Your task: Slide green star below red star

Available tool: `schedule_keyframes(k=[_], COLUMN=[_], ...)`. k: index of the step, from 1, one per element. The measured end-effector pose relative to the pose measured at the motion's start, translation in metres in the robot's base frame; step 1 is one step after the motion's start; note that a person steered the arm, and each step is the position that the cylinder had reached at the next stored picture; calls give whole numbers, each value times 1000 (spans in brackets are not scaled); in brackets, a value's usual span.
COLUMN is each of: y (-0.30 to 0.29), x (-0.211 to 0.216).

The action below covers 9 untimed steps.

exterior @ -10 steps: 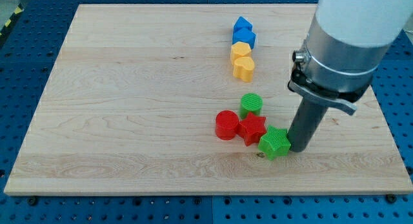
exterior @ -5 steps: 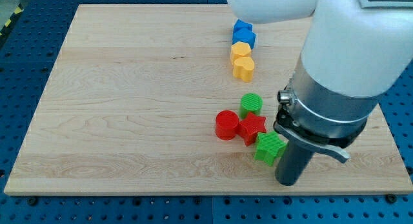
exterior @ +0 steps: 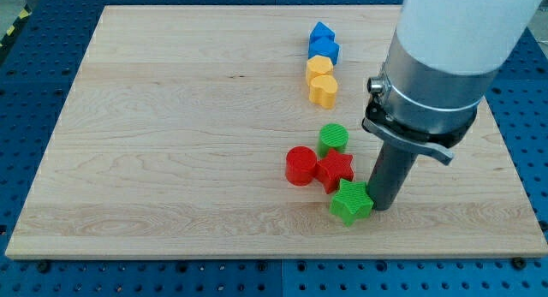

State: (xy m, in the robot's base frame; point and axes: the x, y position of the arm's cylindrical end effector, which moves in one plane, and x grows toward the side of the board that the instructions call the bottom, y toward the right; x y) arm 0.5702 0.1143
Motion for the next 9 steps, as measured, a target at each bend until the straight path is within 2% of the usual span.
schedule_keyframes(k=[1, 2, 3, 4, 7, 9], y=[-4, -3, -4, -29, -40, -54], x=[4, 33, 45, 39, 30, 47])
